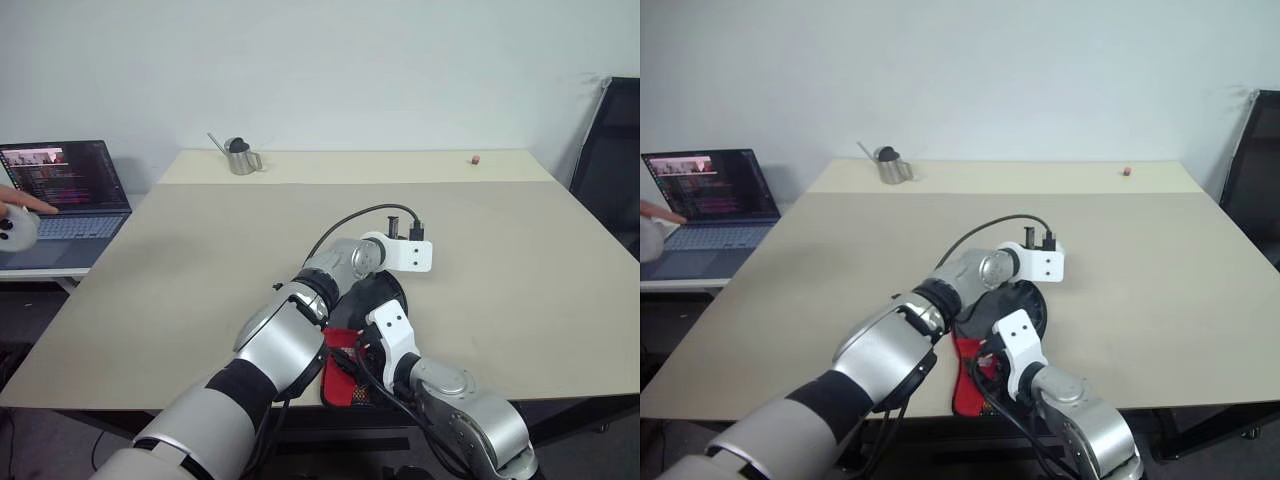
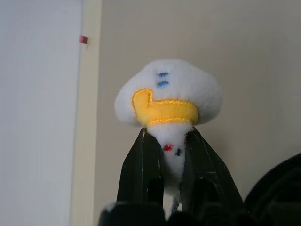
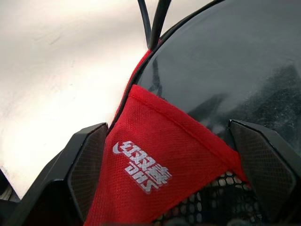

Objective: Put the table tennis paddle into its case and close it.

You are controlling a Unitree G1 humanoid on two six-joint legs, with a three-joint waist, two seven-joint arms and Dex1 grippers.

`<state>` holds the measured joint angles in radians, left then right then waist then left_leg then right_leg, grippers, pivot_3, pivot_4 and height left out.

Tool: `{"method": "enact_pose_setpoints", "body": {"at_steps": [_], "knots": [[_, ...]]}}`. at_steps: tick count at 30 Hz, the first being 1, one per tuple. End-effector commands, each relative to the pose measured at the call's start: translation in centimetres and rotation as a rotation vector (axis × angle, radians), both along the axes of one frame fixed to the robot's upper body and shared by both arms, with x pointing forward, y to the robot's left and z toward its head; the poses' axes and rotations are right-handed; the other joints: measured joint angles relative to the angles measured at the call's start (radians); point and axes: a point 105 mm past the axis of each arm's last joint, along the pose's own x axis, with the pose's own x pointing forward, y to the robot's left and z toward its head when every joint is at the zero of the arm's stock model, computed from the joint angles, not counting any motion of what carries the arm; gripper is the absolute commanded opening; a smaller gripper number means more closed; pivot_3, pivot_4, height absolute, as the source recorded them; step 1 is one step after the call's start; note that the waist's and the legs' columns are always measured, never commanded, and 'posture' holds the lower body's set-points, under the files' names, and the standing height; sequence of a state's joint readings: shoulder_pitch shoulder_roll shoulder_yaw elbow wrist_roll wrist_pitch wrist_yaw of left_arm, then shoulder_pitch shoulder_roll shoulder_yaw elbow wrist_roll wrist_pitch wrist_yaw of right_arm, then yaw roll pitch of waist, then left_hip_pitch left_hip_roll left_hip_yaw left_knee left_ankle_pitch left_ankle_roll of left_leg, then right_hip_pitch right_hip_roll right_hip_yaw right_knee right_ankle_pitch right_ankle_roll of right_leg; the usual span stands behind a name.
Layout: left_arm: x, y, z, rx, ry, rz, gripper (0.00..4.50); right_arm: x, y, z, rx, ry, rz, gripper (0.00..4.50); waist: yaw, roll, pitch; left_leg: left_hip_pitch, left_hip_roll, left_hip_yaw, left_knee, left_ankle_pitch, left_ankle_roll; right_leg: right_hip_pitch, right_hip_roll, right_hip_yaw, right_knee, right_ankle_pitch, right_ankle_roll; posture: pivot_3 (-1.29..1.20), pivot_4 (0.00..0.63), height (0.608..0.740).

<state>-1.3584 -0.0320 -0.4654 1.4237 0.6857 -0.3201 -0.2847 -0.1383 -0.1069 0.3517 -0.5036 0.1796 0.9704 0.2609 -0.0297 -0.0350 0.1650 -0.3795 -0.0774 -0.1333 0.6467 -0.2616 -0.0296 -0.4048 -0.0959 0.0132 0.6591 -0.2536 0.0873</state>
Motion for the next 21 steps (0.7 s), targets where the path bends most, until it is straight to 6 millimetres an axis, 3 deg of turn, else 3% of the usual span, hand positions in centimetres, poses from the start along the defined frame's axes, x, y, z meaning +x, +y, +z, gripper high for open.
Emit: {"method": "enact_pose_setpoints", "body": {"at_steps": [1,8,10,15,21], "knots": [[-0.3,-0.2,0.2,0.001,0.002,-0.036,1.47,-2.1,0.4,-5.0,-0.068,0.23,0.048,4.5,-0.003,0.001,-0.001,0.0,0.0,0.0,0.0,0.0,0.0,0.0,0.0,0.0,0.0,0.0,0.0,0.0,0.15,0.74],[-1.1,-0.9,-0.5,-0.031,0.07,-0.079,3.96,-2.0,0.4,-5.1,-0.073,0.231,0.059,4.5,-0.003,0.004,-0.004,0.001,0.0,0.0,0.0,0.0,0.0,0.0,0.001,0.0,0.001,0.0,0.0,0.0,0.15,0.74],[-1.3,-1.2,-0.3,-0.044,0.081,-0.095,4.46,-1.7,0.4,-5.0,-0.075,0.228,0.061,4.5,-0.003,0.005,-0.007,0.001,0.001,0.0,0.0,0.0,0.0,0.0,0.001,0.0,0.001,0.0,0.0,0.0,0.15,0.74],[-1.5,-1.1,0.5,-0.09,0.121,-0.128,4.46,-1.0,0.4,-4.7,-0.075,0.217,0.065,4.5,-0.007,0.005,-0.009,0.005,0.002,0.001,0.0,0.0,0.0,0.002,0.002,0.001,0.002,-0.001,0.001,0.0,0.15,0.74],[-0.4,0.4,4.4,-0.261,0.091,-0.111,4.46,-0.3,0.7,-4.1,-0.053,0.205,0.081,4.5,-0.013,0.005,-0.008,0.011,0.004,0.0,-0.001,0.0,0.0,0.008,0.004,0.002,0.003,-0.001,0.001,0.0,0.15,0.74]]}}
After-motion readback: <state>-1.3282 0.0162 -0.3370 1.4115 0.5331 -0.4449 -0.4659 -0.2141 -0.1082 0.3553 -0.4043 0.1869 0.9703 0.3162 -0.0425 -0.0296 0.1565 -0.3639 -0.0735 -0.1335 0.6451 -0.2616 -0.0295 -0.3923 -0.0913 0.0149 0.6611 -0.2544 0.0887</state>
